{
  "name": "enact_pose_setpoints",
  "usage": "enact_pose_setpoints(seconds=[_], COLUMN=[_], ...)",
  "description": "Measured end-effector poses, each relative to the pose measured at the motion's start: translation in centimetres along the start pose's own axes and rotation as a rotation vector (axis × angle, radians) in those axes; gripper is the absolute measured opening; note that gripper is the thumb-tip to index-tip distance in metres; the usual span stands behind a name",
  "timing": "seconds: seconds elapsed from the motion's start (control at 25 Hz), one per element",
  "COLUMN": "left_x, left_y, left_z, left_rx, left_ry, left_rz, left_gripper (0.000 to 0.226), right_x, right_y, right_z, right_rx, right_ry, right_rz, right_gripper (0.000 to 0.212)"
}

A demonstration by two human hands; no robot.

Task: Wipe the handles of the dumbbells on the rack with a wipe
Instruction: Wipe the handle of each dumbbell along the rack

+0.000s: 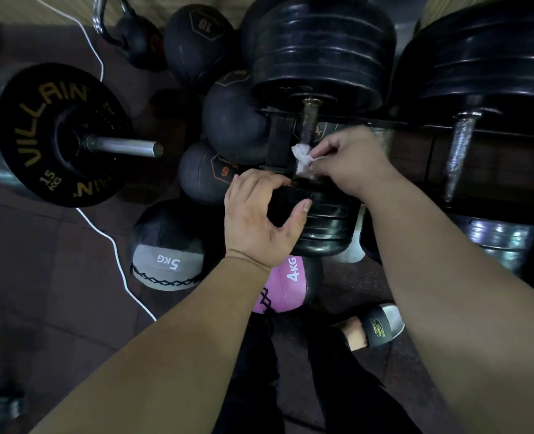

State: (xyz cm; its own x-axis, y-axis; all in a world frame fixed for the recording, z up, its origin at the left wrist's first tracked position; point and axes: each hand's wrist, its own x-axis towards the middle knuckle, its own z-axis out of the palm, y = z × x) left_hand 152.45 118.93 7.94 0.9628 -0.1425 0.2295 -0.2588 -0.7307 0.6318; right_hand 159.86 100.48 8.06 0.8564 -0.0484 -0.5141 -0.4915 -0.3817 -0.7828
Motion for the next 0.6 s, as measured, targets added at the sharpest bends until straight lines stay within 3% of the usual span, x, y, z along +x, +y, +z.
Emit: enact_pose_setpoints(seconds=[0.16,0.32,0.44,0.6], left_x=[0.3,1.7,3.1,5.9], left_y=[0.5,2.0,4.2,8.7], left_z=[-0.4,-2.0,-4.8,-9.6], left_rx=[0.063,0.122,0.059,-0.029], left_ry=[-0.057,-0.287,-0.404,-0.255], left_rz=[-0.029,-0.128,-0.191,-0.21], left_gripper=[0.042,0.047,0.038,0.036], right_x=[-2.8,-6.7,-10.2,-15.4], right_y=[-1.1,-3.0,-5.2,-8.3], right_z=[-1.2,-3.2,-5.2,-7.6], right_rx=[0.092,0.059,0.1,0.132], right_ry=[0.068,0.099,0.183,0.263], right_rz=[-0.034,-0.08,-0.119,-0.133], right_gripper=[0.015,0.012,0.014,0.016])
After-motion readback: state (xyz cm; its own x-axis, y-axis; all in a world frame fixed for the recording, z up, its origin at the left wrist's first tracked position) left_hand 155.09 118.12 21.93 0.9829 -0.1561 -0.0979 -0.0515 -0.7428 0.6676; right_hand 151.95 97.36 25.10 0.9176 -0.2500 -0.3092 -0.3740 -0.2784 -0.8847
